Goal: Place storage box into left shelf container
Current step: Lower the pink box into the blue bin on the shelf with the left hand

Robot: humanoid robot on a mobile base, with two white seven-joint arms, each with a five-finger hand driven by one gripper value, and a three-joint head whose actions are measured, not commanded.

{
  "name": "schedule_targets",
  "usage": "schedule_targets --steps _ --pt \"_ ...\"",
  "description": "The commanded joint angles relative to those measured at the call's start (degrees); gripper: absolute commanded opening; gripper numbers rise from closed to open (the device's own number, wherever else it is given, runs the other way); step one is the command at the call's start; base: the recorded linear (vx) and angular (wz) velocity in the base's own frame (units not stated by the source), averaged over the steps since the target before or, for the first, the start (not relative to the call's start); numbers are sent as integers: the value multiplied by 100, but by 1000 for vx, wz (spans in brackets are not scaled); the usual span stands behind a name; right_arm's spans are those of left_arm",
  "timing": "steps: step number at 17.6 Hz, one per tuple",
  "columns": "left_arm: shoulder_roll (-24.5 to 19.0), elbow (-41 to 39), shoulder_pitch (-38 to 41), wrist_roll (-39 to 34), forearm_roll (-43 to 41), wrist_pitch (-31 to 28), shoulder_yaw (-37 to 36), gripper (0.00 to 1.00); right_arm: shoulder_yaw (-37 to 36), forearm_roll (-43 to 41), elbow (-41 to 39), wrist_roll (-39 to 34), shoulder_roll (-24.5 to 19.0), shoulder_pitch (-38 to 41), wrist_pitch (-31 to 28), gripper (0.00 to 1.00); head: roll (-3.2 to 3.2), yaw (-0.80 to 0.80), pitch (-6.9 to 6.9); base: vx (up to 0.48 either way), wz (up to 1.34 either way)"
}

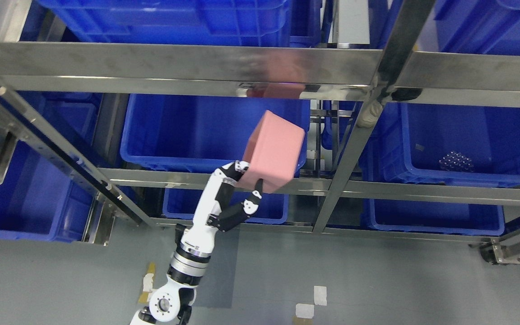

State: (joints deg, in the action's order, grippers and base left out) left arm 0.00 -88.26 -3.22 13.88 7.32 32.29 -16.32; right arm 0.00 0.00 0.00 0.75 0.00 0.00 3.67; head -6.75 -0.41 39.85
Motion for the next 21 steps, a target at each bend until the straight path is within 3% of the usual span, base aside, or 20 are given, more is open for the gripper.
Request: schedule_targets --steps 1,11,14,17,21 --pt "-100 878 -468 1 -11 -91 1551 6 -17 -9 -100 4 100 -35 2 100 0 0 0 79 -223" --pt "-100 4110 -2647 -8 -55 -320 2212 6 -17 -9 -100 4 100 -35 2 100 0 0 0 21 -63" --pt "-100 4684 -3131 -35 -64 -329 2221 8 -17 -9 -100 -5 100 -35 2 100 0 0 -1 -3 14" --pt "-100 5064 -3326 -35 -81 -355 2011 28 -17 -9 -100 -5 100 -35 2 100 0 0 -1 -2 -8" --pt "-100 5029 -3308 -35 -55 -338 1694 72 -17 -9 -100 4 100 -35 2 100 0 0 -1 0 0"
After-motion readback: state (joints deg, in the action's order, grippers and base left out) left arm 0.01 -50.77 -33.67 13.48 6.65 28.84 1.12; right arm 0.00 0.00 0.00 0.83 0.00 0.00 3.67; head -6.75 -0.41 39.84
